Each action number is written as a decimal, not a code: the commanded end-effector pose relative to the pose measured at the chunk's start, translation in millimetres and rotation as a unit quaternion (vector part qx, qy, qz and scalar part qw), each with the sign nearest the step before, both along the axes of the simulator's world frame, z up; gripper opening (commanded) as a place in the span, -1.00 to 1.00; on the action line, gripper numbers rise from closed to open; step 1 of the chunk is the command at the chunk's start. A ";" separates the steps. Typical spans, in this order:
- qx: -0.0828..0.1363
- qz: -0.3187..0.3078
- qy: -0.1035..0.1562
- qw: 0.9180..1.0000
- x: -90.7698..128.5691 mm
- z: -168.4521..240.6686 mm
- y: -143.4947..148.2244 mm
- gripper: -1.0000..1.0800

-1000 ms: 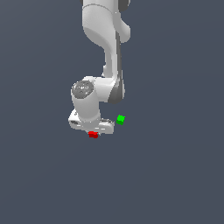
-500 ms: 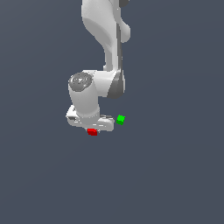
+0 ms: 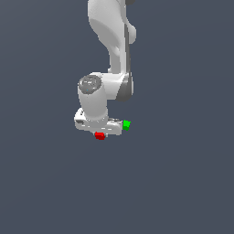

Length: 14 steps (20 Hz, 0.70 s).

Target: Stack the red cube on top of the green cube.

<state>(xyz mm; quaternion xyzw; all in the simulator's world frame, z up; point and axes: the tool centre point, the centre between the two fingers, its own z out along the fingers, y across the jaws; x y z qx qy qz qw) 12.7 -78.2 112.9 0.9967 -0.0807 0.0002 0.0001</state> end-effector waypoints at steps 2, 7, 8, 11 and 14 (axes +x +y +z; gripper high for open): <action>0.000 0.000 0.000 1.000 -10.8 -4.4 12.5 -1.00; 0.000 0.001 0.000 1.000 -34.9 -15.0 39.6 -1.00; 0.000 0.001 0.000 1.000 -41.0 -17.7 46.5 -1.00; 0.000 0.001 0.000 1.000 -59.2 -25.6 67.1 -1.00; 0.000 0.001 0.000 1.000 -75.4 -32.8 85.9 -1.00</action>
